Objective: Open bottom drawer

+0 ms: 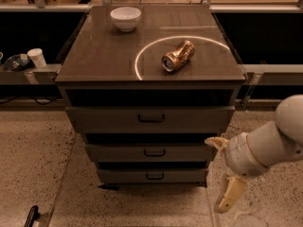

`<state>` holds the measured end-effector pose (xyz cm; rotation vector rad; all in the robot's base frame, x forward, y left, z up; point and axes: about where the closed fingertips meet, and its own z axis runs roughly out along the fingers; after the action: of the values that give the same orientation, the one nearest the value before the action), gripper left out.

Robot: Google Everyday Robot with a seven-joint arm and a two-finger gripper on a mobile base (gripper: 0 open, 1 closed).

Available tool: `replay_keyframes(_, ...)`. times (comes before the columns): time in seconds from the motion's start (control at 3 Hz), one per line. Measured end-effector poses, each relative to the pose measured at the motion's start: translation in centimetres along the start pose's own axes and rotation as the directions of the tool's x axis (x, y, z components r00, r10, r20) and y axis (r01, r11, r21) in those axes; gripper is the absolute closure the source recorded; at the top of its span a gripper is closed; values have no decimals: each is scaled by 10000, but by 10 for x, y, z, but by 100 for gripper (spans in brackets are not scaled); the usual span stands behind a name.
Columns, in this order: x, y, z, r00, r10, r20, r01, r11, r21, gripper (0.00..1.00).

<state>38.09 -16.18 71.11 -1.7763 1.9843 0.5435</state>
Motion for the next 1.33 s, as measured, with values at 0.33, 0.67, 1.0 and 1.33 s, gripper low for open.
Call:
replay_keyframes(0.33,34,4,46,9962,-868,-18,867,9940,662,0)
replay_keyframes(0.67,38,-16,51,9936,-1130,-85,1129,9806,1600,0)
replay_keyframes(1.0,33,-18,57,9870,-1609,-13,1600,9800,1184,0)
replay_keyframes(1.33,39,-37,79,9753,-2194,245,2153,9697,1159,0)
